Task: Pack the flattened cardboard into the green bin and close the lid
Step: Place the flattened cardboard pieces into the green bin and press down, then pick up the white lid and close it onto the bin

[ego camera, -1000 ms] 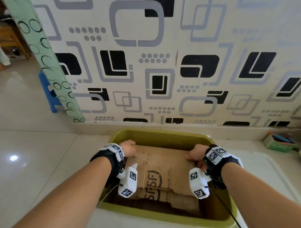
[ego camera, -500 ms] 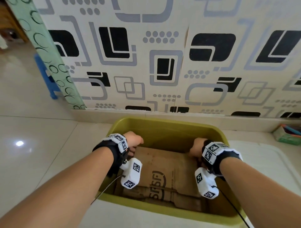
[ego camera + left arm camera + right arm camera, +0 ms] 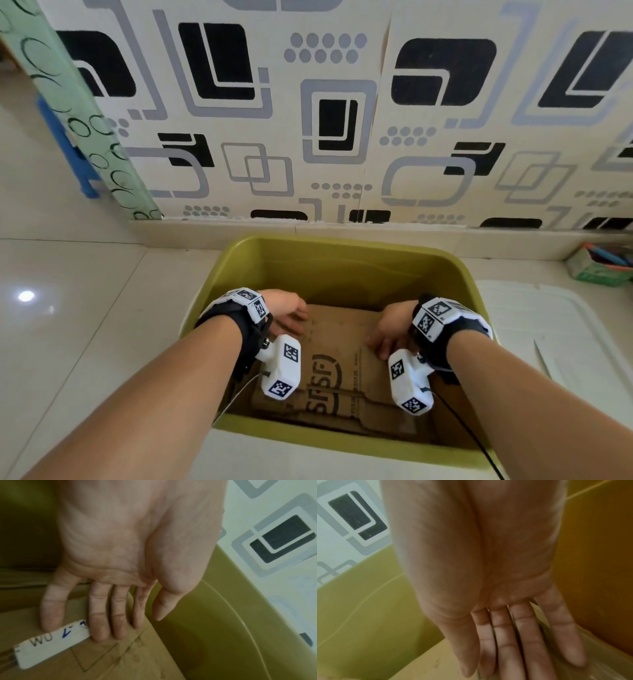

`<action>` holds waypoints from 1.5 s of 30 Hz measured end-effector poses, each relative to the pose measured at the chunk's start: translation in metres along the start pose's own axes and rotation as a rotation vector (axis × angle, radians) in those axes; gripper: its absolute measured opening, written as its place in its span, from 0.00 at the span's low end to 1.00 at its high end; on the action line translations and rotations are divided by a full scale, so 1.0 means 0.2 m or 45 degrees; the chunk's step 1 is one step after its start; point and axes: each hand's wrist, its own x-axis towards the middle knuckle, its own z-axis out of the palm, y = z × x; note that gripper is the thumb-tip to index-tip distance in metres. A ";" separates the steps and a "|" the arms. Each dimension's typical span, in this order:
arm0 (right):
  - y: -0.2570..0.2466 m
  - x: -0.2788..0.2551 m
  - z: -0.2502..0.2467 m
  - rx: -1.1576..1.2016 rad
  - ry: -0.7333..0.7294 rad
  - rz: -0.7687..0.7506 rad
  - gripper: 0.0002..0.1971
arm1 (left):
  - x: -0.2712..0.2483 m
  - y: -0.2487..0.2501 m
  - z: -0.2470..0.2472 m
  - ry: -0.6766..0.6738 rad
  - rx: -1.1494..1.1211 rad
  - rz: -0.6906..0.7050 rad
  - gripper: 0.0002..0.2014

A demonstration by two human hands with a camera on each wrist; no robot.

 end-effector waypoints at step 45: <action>1.28 -0.24 -0.35 1.647 0.897 -0.044 0.07 | -0.46 0.35 0.16 -0.058 0.029 0.657 0.14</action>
